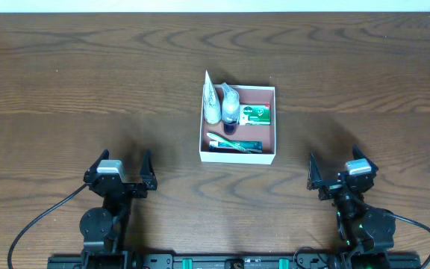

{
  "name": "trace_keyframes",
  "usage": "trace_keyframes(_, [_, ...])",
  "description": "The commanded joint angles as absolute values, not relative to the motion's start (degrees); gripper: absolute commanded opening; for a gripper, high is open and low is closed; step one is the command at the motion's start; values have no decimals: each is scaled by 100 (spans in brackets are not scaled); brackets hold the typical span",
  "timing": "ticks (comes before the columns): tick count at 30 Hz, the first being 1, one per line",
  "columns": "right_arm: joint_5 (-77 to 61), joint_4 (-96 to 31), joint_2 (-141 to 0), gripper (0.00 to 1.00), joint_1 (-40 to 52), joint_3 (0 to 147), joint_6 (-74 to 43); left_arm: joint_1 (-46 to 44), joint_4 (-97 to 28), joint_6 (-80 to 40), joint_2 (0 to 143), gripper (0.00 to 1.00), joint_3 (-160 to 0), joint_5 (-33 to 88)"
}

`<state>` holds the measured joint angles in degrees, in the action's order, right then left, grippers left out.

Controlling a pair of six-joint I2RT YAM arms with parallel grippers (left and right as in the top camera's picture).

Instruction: Pack container

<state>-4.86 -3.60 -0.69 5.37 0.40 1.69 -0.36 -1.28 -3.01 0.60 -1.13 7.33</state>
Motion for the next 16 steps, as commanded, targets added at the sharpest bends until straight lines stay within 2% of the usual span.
trace_keyframes(1, [-408, -388, -32, 99, 484, 32, 69, -1, -338, -322, 30, 98, -23, 838])
trace_keyframes(16, [-408, -388, -32, 99, 484, 32, 69, -1, -338, -325, 30, 98, -23, 838])
